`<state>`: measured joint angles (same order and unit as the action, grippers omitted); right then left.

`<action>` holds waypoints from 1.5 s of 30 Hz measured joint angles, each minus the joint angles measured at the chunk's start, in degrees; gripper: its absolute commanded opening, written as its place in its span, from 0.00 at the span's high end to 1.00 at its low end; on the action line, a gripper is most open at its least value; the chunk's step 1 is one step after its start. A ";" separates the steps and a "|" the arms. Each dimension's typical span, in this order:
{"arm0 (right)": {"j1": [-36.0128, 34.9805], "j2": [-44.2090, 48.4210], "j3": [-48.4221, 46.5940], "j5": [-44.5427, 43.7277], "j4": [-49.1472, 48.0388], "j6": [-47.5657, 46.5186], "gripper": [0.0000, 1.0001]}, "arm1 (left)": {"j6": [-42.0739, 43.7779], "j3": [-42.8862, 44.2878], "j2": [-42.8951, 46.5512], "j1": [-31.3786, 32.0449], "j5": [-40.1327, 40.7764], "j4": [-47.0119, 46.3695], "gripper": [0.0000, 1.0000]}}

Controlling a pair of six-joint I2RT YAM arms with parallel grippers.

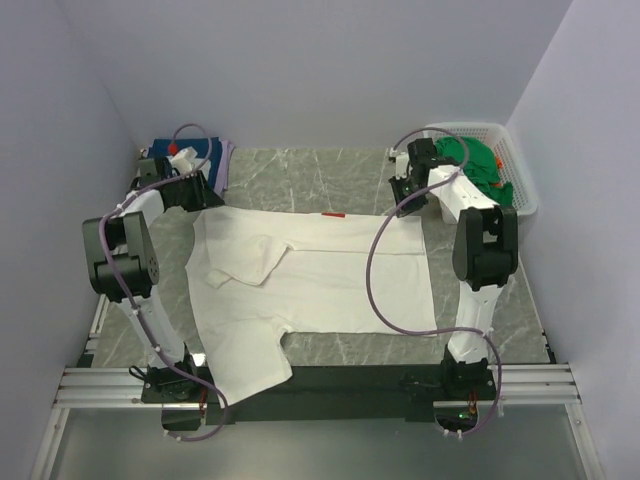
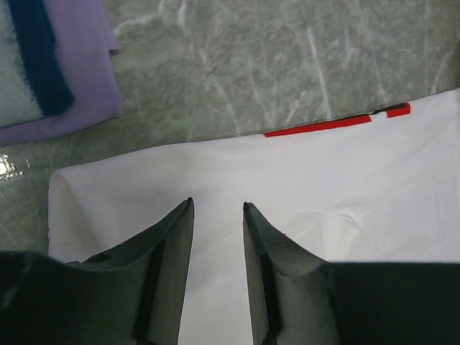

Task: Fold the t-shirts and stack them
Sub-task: Fold the tshirt

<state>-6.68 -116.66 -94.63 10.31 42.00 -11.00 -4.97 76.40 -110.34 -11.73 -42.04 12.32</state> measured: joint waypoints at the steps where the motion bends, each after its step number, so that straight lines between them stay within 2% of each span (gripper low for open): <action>1: -0.48 -0.52 0.00 0.17 0.02 -0.20 0.80 | -0.52 0.11 -1.14 0.17 0.39 -0.24 0.62; 10: -0.96 -7.02 0.00 -0.63 -0.22 -0.74 0.83 | -1.99 0.24 -8.11 -0.46 4.07 -0.33 0.67; 14: -0.96 -9.84 -5.07 -2.78 0.57 -0.74 0.83 | -2.80 3.61 -10.60 -0.50 4.63 0.15 0.67; 17: -0.96 -13.38 -10.99 -3.89 2.54 -0.70 0.83 | -2.82 7.30 -12.81 -0.46 5.60 0.70 0.64; 20: -0.96 -16.83 -16.98 -4.83 3.98 -0.83 0.82 | -2.21 11.21 -14.69 -0.46 5.38 2.08 0.52; 21: -0.98 -17.73 -18.73 -4.94 4.61 -0.87 0.80 | -1.79 12.15 -14.84 -0.46 5.09 2.71 0.47; 24: -1.07 -18.84 -21.70 -4.70 5.92 -1.18 0.67 | 1.84 13.05 -13.99 -0.37 2.91 5.11 0.43; 25: -1.07 -18.29 -21.57 -4.15 6.56 -1.40 0.56 | 4.22 12.87 -12.90 -0.35 2.38 6.97 0.43; 27: -1.07 -14.88 -17.86 -2.10 6.84 -1.97 0.45 | 9.46 11.63 -9.14 0.39 2.29 11.10 0.42; 28: -1.07 -13.60 -16.55 -1.64 7.26 -1.90 0.44 | 12.04 10.69 -6.54 1.11 2.45 13.31 0.42; 32: -1.11 -2.12 -6.99 1.31 8.48 -2.49 0.42 | 21.77 2.45 8.28 8.35 7.06 18.40 0.41; 36: -0.92 7.28 -3.04 1.97 9.14 -3.17 0.42 | 26.49 -6.99 19.30 20.90 12.07 19.41 0.38; 40: 0.17 12.00 0.26 2.27 9.46 -3.80 0.42 | 26.99 -15.52 20.50 29.97 20.37 19.32 0.38; 45: 3.87 12.17 2.99 2.19 10.12 -3.98 0.43 | 26.73 -18.08 18.45 35.91 30.25 18.86 0.39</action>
<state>-2.81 -104.49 -91.64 12.49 52.12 -14.98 21.76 58.33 -91.90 24.18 -11.79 31.18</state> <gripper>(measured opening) 0.575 0.614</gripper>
